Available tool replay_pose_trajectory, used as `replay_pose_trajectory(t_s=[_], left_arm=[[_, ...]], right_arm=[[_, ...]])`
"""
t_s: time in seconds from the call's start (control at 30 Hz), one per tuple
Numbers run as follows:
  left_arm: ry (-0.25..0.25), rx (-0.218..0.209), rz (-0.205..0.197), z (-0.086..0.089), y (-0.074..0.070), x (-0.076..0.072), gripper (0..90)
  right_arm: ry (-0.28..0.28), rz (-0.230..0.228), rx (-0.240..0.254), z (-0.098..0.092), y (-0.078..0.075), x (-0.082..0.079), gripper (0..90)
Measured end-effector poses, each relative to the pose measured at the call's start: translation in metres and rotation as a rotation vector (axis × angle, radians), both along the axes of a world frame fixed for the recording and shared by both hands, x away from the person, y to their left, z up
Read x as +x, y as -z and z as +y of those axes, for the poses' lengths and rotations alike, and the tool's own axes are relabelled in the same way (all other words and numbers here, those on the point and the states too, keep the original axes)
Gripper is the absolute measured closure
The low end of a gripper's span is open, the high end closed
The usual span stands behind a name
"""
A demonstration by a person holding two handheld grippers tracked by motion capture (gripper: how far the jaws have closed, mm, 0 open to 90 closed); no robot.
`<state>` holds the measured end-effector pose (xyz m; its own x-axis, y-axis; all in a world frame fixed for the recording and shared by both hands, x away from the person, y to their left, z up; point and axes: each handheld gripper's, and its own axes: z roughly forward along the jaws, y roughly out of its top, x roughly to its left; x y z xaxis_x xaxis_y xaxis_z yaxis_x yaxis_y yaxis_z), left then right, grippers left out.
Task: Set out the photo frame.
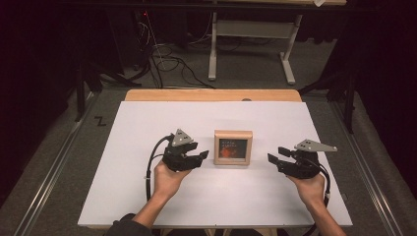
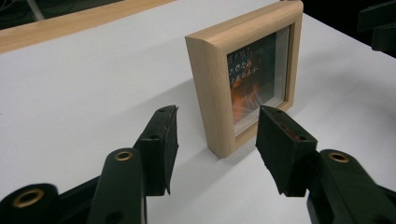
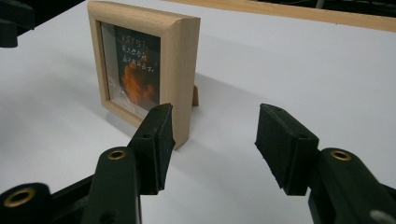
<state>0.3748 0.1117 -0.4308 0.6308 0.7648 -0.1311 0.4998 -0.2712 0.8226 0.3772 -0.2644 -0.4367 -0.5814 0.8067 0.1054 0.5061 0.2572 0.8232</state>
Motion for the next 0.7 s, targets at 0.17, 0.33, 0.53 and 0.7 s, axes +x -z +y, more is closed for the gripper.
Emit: replay_pose_trajectory(t_s=[0.17,0.33,0.53,0.7], left_arm=[[-0.005,0.004,0.000,0.004,-0.001,-0.003,47.6],[-0.004,0.015,-0.001,0.007,-0.002,-0.005,47.4],[-0.002,0.018,0.005,0.009,-0.001,-0.007,47.3],[-0.007,0.008,0.010,0.009,0.002,-0.008,47.4]], right_arm=[[0.008,0.003,0.001,-0.006,0.001,-0.004,46.3],[0.015,0.005,0.006,-0.011,0.001,-0.008,46.1],[0.016,0.001,0.012,-0.016,0.000,-0.013,45.9],[0.012,0.000,0.017,-0.018,0.001,-0.018,45.9]])
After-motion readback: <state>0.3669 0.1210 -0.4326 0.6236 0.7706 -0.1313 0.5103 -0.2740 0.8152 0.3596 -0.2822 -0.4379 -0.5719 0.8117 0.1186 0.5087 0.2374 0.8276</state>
